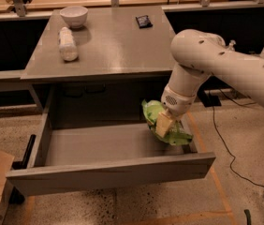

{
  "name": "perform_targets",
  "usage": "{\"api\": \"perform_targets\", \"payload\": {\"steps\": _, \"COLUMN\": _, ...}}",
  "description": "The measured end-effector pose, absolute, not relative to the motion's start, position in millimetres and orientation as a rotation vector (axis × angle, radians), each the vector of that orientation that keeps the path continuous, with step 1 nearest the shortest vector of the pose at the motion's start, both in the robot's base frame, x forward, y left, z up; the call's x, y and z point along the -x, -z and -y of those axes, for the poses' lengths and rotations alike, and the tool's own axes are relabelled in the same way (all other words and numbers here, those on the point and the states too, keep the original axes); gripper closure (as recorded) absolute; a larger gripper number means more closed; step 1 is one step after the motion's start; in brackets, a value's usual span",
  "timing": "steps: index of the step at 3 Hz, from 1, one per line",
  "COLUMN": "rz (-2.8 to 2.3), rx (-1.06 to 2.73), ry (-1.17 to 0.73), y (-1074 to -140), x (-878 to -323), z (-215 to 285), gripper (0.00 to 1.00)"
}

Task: Place green rice chip bag into top drawer

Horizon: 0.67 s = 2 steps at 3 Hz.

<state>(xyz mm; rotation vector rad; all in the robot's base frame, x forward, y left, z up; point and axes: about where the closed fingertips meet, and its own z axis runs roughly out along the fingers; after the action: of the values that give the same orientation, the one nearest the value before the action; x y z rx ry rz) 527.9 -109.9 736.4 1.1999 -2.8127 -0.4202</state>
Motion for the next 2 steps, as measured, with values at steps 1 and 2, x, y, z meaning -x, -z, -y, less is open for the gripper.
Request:
{"api": "perform_targets", "payload": {"steps": 1, "rz": 2.774, "rx": -1.216, "ry": 0.508, "y": -713.7, "x": -533.8, "z": 99.9, "gripper": 0.77}}
{"api": "perform_targets", "payload": {"steps": 2, "rz": 2.734, "rx": -1.217, "ry": 0.611, "y": -690.0, "x": -535.7, "z": 88.0, "gripper": 0.53}}
